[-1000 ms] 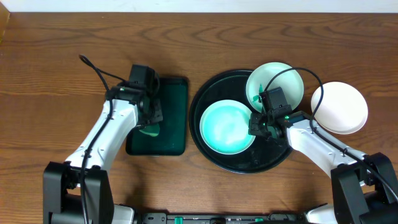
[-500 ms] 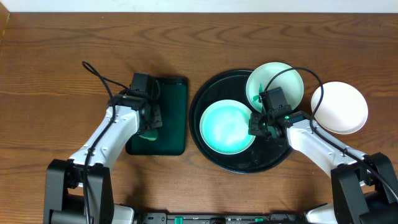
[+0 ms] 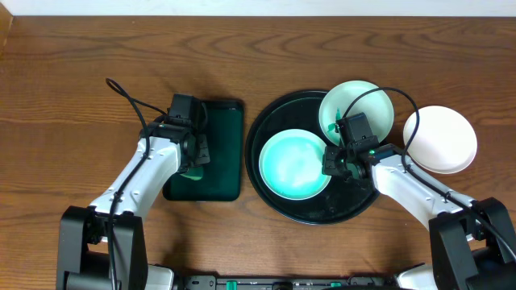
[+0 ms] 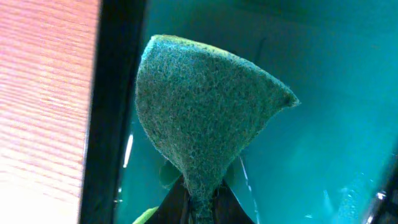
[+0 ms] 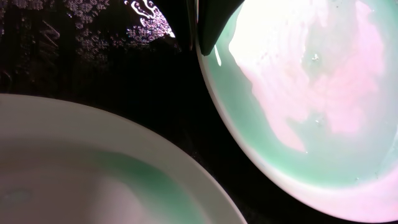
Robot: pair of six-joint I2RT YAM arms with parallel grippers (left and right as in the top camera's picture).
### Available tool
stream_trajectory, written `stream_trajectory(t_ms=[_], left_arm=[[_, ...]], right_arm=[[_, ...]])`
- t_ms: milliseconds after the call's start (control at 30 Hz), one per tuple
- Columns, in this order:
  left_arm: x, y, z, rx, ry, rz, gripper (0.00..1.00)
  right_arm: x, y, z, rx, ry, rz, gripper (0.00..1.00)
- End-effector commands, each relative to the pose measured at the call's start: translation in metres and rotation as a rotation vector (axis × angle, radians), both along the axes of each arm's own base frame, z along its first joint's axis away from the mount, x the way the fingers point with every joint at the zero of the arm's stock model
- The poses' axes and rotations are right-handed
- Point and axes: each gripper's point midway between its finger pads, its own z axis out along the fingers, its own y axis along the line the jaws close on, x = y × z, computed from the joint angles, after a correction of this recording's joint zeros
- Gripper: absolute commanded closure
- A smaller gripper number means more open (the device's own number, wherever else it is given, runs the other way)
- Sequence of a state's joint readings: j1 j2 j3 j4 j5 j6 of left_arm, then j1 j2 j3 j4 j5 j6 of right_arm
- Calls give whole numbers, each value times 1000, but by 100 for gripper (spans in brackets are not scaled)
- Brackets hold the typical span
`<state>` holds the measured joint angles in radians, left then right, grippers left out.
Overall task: Clean dirty plates on tray and stack at the side
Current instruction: 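Lower the sponge onto the green tray and open the left gripper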
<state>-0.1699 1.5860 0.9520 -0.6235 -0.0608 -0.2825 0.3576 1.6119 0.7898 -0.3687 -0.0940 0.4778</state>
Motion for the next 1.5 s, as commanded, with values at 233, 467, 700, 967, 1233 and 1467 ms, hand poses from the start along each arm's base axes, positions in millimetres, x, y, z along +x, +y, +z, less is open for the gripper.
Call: stream_trajectory(t_ms=[233, 467, 700, 967, 1233, 1467], left_arm=[[1, 13, 1, 65, -11, 5, 93], [1, 13, 2, 65, -13, 5, 93], [3, 12, 2, 63, -20, 5, 93], [3, 9, 1, 45, -22, 1, 93], [-5, 9, -13, 38, -13, -1, 92], [11, -5, 1, -34, -59, -16, 51]], right_arm=[[-2, 9, 2, 18, -4, 31, 99], [-1, 7, 1, 8, -7, 27, 99], [-1, 7, 2, 9, -7, 27, 99], [-1, 7, 2, 9, -8, 27, 99], [-1, 7, 2, 9, -8, 27, 97], [-1, 7, 2, 7, -9, 27, 80]])
